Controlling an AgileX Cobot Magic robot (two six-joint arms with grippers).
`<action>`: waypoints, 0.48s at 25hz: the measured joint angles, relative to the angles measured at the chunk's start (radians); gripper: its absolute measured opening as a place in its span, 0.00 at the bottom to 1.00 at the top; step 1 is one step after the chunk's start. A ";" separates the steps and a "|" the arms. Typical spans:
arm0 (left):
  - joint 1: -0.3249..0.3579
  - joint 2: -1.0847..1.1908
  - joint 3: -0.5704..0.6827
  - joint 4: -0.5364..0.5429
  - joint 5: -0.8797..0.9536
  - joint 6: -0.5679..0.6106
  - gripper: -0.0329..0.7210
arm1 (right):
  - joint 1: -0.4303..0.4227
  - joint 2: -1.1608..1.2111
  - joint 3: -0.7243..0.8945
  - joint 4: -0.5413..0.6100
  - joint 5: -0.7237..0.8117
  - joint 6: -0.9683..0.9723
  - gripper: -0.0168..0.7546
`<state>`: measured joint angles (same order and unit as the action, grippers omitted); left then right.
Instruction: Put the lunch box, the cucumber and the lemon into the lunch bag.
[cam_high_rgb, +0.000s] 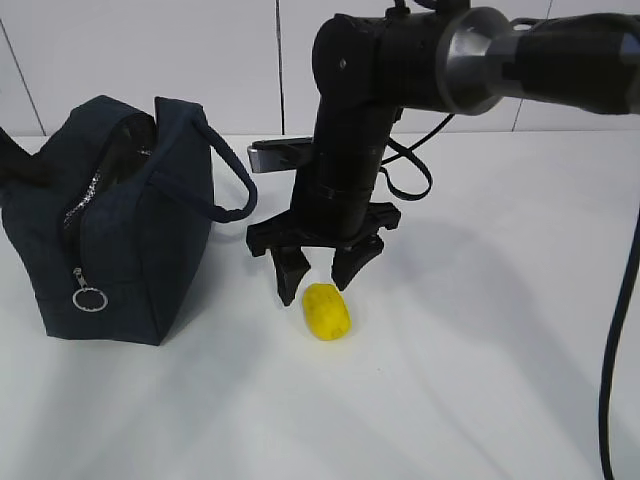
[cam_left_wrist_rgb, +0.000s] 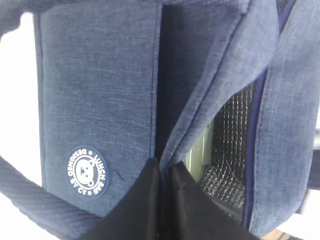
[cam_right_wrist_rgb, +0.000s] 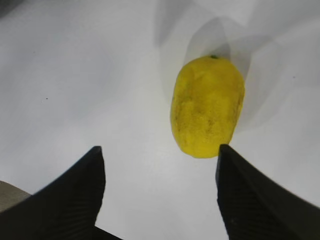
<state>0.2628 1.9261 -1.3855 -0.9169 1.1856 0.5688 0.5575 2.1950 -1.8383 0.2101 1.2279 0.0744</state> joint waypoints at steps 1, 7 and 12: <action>0.000 0.000 0.000 0.000 0.000 0.000 0.04 | 0.000 0.004 0.000 -0.005 0.000 0.004 0.69; 0.000 0.000 0.000 0.000 0.000 0.000 0.04 | 0.000 0.062 0.000 -0.026 -0.002 0.051 0.69; 0.000 0.000 0.000 0.000 0.000 0.000 0.04 | 0.000 0.091 0.000 -0.097 -0.004 0.108 0.69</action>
<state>0.2628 1.9261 -1.3855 -0.9169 1.1856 0.5688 0.5575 2.2857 -1.8383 0.1134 1.2239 0.1823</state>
